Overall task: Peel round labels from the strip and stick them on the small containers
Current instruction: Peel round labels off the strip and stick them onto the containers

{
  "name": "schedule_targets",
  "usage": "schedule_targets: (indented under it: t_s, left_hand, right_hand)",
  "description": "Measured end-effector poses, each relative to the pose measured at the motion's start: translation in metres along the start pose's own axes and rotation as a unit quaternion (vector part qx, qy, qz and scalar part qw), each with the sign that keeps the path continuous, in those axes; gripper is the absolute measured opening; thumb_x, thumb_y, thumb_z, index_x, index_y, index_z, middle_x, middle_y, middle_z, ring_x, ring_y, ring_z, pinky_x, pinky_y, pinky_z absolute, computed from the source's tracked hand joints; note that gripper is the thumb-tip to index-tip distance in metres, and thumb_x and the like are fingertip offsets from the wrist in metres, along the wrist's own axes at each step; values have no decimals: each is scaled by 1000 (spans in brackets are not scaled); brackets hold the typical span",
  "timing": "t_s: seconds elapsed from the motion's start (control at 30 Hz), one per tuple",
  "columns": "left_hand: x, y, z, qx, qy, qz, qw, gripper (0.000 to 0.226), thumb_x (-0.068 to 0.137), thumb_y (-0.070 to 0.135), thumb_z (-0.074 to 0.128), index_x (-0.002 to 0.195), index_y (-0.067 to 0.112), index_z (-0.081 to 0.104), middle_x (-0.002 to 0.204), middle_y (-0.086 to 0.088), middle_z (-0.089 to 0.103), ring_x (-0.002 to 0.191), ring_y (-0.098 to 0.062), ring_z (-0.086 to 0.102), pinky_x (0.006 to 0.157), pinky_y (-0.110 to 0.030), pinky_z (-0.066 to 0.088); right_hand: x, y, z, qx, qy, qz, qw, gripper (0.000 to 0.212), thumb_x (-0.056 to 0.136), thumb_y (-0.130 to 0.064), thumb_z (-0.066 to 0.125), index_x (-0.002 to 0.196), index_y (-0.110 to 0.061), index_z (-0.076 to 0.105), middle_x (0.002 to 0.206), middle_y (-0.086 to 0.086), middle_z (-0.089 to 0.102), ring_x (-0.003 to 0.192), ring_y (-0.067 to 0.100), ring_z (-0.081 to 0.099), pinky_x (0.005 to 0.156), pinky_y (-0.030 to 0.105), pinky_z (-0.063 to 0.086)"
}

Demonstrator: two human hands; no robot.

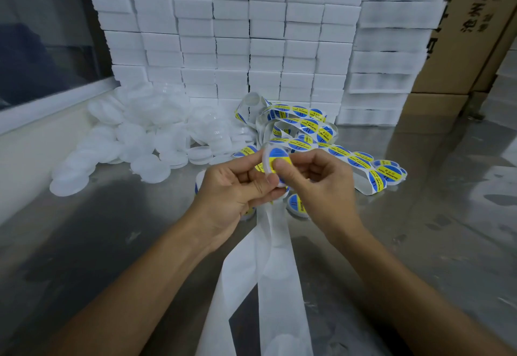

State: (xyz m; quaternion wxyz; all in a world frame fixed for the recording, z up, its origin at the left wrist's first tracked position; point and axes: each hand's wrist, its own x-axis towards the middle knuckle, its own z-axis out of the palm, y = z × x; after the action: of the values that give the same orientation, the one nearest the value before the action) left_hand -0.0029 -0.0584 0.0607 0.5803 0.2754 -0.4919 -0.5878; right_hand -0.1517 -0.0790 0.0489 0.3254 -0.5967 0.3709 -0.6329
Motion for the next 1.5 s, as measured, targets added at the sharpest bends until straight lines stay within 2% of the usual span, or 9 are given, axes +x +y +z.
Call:
schedule_targets:
  t_s: [0.2, 0.37, 0.5, 0.67, 0.77, 0.97, 1.1, 1.27, 1.5]
  left_hand:
    - [0, 0, -3, 21, -31, 10, 999, 31, 69, 11, 69, 99, 15, 77, 91, -16, 72, 84, -22, 72, 70, -26, 58]
    - [1, -5, -5, 86, -34, 8, 996, 45, 73, 11, 66, 117, 4, 66, 79, -17, 59, 87, -28, 66, 75, -27, 57]
    - [0, -2, -7, 97, -42, -5, 994, 31, 75, 13, 62, 104, 7, 71, 87, -15, 73, 84, -22, 71, 71, -25, 57]
    - [4, 4, -12, 62, 28, -2, 998, 26, 83, 11, 59, 103, -1, 68, 93, -16, 73, 78, -21, 71, 64, -24, 56]
    - [6, 4, -16, 68, 72, 3, 995, 17, 90, 7, 56, 98, -4, 67, 89, -20, 70, 67, -20, 68, 59, -24, 55]
    - [6, 1, -15, 101, 64, 8, 993, 22, 83, 23, 60, 76, 6, 72, 73, -12, 68, 57, -18, 55, 48, -22, 48]
    - [5, -2, -11, 87, 39, 18, 995, 21, 80, 22, 63, 93, 7, 72, 82, -9, 74, 71, -20, 68, 60, -25, 55]
    - [5, -1, -14, 92, 59, 42, 993, 28, 87, -10, 58, 111, 2, 63, 87, -12, 73, 76, -23, 73, 67, -27, 58]
    - [7, 1, -15, 87, 101, 46, 990, 21, 73, 22, 66, 88, 7, 71, 83, -12, 75, 75, -27, 71, 70, -39, 61]
  right_hand:
    - [3, -1, 3, -7, 30, 10, 999, 36, 85, -30, 72, 67, -3, 57, 54, -1, 61, 48, 7, 53, 48, 21, 42]
    - [0, 2, 2, -35, 31, 10, 999, 58, 70, -50, 80, 67, -1, 47, 63, 24, 58, 54, 35, 51, 52, 40, 46]
    - [3, 4, -1, -70, 38, 4, 997, 55, 85, -39, 71, 61, 0, 41, 53, 22, 48, 48, 30, 47, 47, 36, 39]
    - [0, 3, -1, -19, -60, 6, 998, 15, 90, -16, 69, 99, -10, 59, 59, 6, 64, 50, 13, 59, 51, 22, 47]
    - [-2, 2, 6, -33, -102, 10, 994, 43, 77, -10, 81, 114, -17, 61, 76, 4, 67, 53, 21, 62, 53, 24, 50]
    - [-2, -3, 6, 46, -93, 91, 990, 28, 83, -13, 73, 87, -13, 45, 55, 5, 63, 39, 19, 61, 38, 21, 42]
    - [-3, -3, 7, 55, -71, 42, 995, 9, 96, -11, 58, 99, -9, 49, 52, 7, 64, 39, 20, 59, 42, 26, 46]
    - [-4, -5, 6, 77, -85, 9, 993, 39, 95, 4, 54, 130, -13, 52, 68, 3, 67, 51, 17, 63, 54, 23, 52]
    - [-4, -12, 4, 71, -78, 100, 989, 38, 69, -9, 82, 87, -13, 49, 72, 8, 73, 48, 19, 64, 45, 24, 47]
